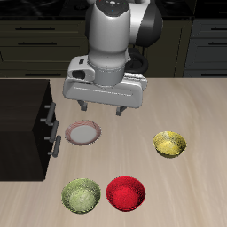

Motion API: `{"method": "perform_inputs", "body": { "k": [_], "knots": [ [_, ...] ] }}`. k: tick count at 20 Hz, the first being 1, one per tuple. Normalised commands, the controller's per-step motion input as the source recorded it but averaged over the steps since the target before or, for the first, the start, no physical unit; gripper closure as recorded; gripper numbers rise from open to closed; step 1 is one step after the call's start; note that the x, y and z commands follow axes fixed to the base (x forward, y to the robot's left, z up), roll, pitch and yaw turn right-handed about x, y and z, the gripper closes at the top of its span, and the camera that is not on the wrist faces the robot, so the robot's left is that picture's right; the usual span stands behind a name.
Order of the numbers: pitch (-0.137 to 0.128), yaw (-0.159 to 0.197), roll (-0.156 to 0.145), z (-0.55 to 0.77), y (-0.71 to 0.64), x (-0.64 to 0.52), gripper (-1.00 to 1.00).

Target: Place the green bowl on the plate

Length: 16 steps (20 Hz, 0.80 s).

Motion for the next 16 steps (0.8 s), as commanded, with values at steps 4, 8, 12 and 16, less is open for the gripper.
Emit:
{"method": "perform_inputs", "body": {
  "k": [4,8,12,16],
  "knots": [
    [-0.014,0.007,-0.061,0.06,-0.17,0.26,-1.00],
    [0.012,-0.006,-0.019,0.04,-0.07,0.17,-1.00],
    [-0.004,-0.023,-0.025,0.11,-0.05,0.19,-1.00],
    [-0.009,-0.019,-0.029,0.13,-0.08,0.27,-1.00]
  ]
}}
